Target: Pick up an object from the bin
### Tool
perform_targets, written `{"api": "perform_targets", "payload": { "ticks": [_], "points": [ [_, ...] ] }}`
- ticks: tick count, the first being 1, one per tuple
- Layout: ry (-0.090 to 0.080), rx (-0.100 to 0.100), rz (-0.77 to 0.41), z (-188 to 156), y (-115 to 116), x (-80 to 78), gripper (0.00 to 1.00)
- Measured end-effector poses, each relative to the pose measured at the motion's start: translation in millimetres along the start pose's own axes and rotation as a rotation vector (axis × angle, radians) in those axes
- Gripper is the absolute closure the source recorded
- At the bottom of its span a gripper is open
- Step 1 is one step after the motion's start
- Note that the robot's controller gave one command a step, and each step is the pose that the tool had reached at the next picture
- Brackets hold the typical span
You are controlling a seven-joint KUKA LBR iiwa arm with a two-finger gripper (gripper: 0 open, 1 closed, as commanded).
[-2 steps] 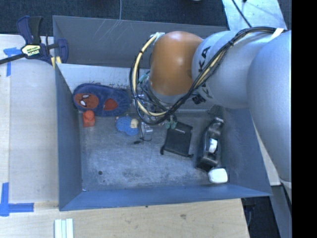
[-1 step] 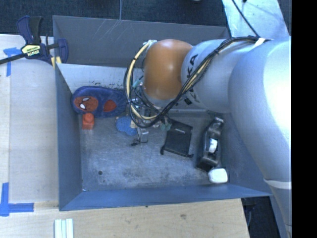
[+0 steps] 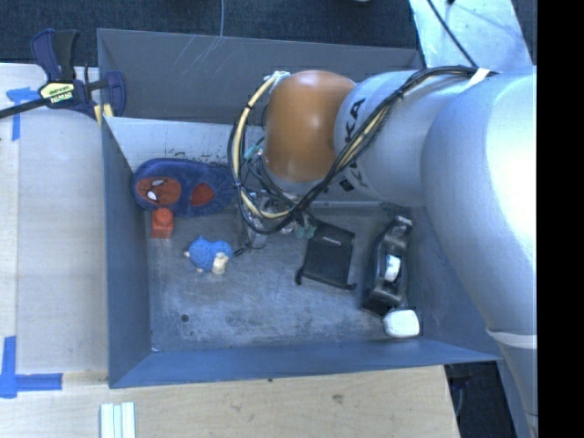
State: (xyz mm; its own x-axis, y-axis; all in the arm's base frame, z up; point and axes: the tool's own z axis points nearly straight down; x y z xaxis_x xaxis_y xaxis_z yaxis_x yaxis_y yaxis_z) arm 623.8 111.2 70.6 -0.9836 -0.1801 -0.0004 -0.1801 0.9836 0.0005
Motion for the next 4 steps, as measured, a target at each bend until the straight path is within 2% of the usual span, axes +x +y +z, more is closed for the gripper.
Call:
{"api": "perform_targets", "payload": {
  "ticks": [1,2,3,4],
  "points": [
    [0.001,0.0,0.0,0.3,-0.3,0.4,0.0],
    [0.002,-0.003,-0.116,0.3,80.2,16.1,0.0],
    [0.001,0.0,-0.108,0.4,75.3,15.3,1.0],
    [-0.013,0.0,-0.189,-115.6,87.3,4.0,1.0]
  ]
}}
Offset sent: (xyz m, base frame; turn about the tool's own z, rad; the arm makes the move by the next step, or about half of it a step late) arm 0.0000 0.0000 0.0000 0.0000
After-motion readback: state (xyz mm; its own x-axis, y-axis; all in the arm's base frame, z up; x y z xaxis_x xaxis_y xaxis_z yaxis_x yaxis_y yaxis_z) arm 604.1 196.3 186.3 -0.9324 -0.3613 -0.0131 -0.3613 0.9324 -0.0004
